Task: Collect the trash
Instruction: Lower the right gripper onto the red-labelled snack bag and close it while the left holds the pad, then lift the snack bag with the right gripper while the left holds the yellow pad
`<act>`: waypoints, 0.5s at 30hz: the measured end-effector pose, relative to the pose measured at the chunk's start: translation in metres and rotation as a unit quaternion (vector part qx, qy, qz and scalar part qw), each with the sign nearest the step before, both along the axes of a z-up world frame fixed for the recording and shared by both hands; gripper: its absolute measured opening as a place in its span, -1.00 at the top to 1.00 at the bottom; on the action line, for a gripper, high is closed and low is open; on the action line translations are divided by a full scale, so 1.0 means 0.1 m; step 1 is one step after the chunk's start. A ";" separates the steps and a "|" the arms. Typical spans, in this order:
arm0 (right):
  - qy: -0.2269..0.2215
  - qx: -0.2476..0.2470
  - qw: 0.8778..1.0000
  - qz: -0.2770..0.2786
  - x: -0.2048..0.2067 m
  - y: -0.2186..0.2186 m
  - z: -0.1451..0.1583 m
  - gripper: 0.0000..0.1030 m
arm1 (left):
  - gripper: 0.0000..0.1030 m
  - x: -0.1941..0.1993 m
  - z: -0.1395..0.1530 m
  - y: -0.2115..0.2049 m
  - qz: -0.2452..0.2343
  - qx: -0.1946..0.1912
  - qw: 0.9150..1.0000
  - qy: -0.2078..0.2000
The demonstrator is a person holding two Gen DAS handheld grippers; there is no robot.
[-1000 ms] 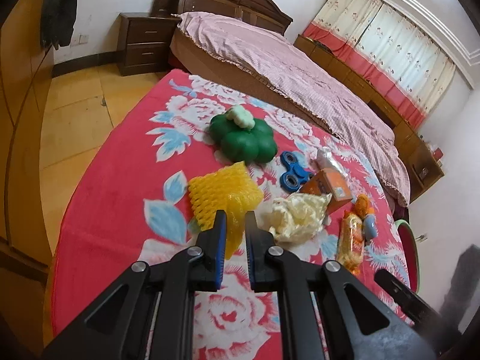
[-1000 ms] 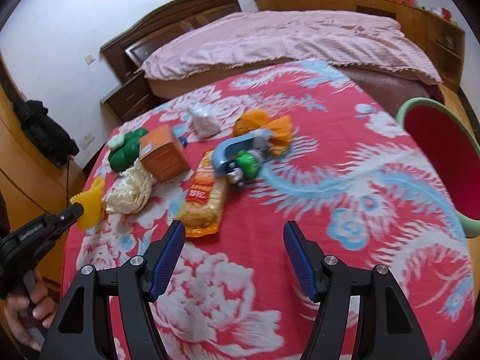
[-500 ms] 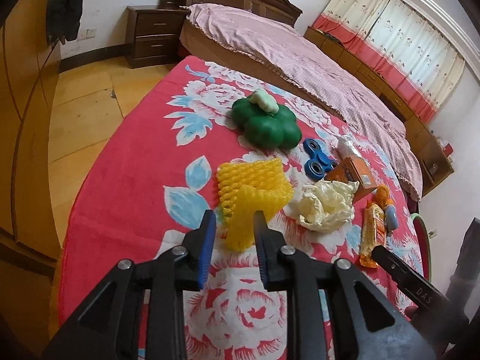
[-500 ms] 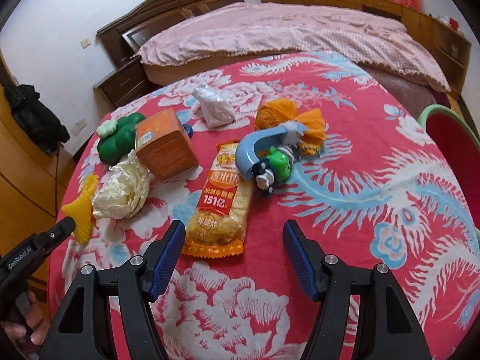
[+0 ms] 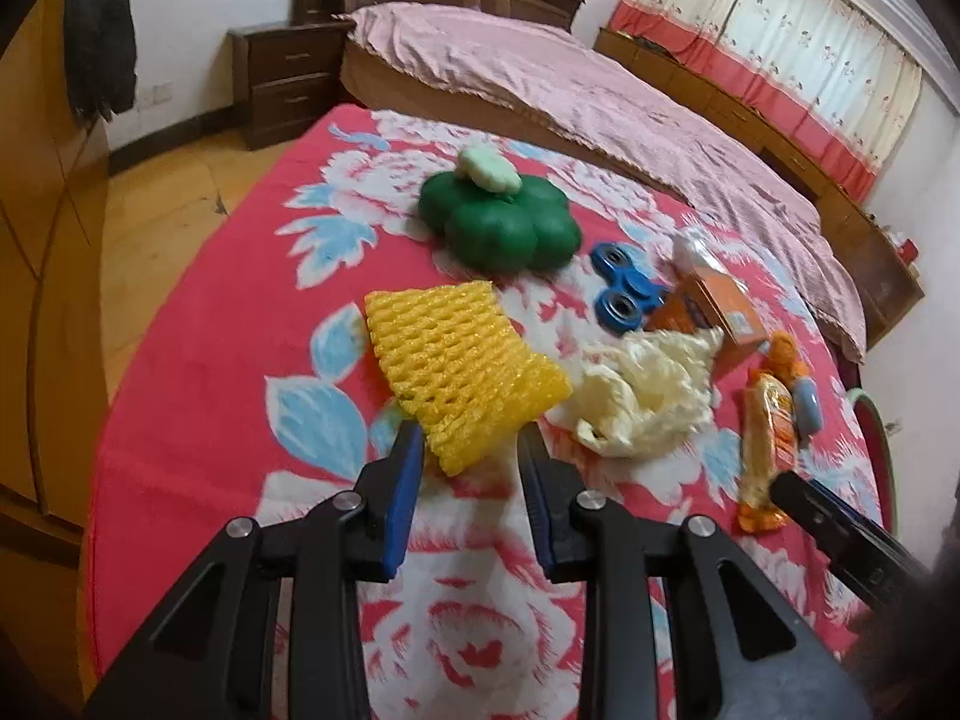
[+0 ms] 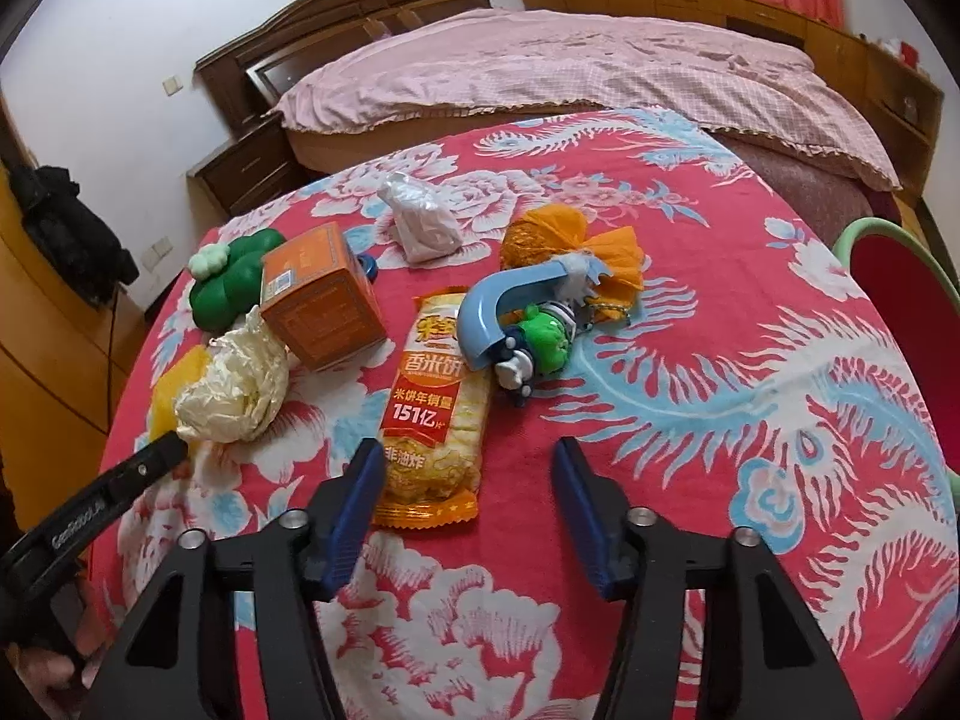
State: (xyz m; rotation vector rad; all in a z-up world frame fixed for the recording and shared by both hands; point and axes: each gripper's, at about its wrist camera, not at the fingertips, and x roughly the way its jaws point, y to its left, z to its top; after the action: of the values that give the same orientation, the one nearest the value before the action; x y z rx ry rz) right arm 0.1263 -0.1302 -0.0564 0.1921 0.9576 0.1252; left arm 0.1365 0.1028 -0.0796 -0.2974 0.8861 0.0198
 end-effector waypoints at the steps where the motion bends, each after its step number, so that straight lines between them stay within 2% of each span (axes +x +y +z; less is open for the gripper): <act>1: -0.001 0.001 1.000 0.003 0.00 -0.01 0.00 0.00 | 0.39 0.00 0.00 0.01 0.005 0.002 1.000 -0.005; 2: -0.002 0.002 1.000 0.005 0.00 -0.02 0.00 0.02 | 0.40 -0.01 0.01 0.02 0.005 0.002 1.000 -0.010; 4: -0.004 0.002 1.000 0.010 0.00 -0.03 0.00 0.10 | 0.65 -0.04 0.04 0.03 -0.001 -0.005 1.000 -0.025; 5: -0.005 0.006 1.000 0.012 0.00 -0.04 0.00 0.24 | 0.79 -0.06 0.05 0.03 -0.004 -0.006 1.000 -0.028; 6: -0.004 0.013 1.000 0.016 0.00 -0.04 0.00 0.40 | 0.80 -0.06 0.06 0.02 -0.007 -0.007 0.999 -0.031; 13: -0.017 0.025 0.999 0.026 -0.09 -0.05 0.02 0.65 | 0.89 -0.16 0.14 -0.01 -0.022 -0.023 0.999 -0.042; 14: -0.018 0.027 0.999 0.025 -0.10 -0.07 0.03 0.85 | 0.89 -0.18 0.16 -0.02 -0.024 -0.027 0.998 -0.043; 15: -0.021 0.028 0.999 0.024 -0.12 -0.08 0.04 0.92 | 0.89 -0.19 0.17 -0.02 -0.026 -0.030 0.998 -0.045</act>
State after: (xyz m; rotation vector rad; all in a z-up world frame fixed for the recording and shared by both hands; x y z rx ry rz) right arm 0.1141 -0.1382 -0.0528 0.2166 0.9184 0.2001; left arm 0.1172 0.1005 -0.0625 -0.3292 0.8065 -0.0682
